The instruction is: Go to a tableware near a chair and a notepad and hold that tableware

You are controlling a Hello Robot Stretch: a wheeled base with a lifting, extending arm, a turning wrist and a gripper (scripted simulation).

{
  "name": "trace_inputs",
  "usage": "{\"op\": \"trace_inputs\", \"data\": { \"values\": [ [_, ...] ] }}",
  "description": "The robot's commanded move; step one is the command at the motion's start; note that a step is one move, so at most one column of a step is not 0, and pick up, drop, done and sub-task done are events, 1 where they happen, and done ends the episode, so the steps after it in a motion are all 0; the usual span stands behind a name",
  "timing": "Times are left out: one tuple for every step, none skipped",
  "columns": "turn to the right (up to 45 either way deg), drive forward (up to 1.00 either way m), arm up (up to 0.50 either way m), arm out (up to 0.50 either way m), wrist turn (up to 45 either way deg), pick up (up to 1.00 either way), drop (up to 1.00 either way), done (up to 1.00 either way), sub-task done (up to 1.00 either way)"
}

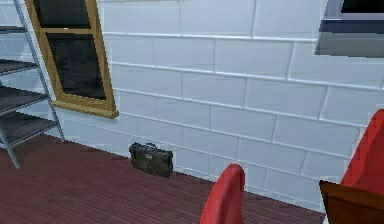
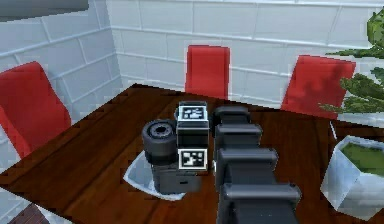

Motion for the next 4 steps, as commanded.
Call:
{"op": "trace_inputs", "data": {
  "values": [
    [0.0, 0.0, -0.22, 0.0, 0.0, 0.0, 0.0, 0.0, 0.0],
    [0.0, 0.0, 0.0, 0.0, 0.0, 1.0, 0.0, 0.0, 0.0],
    [0.0, 0.0, 0.1, 0.0, 0.0, 0.0, 0.0, 0.0, 0.0],
    [0.0, 0.0, 0.0, 0.0, 0.0, 0.0, 0.0, 1.0, 0.0]
  ]
}}
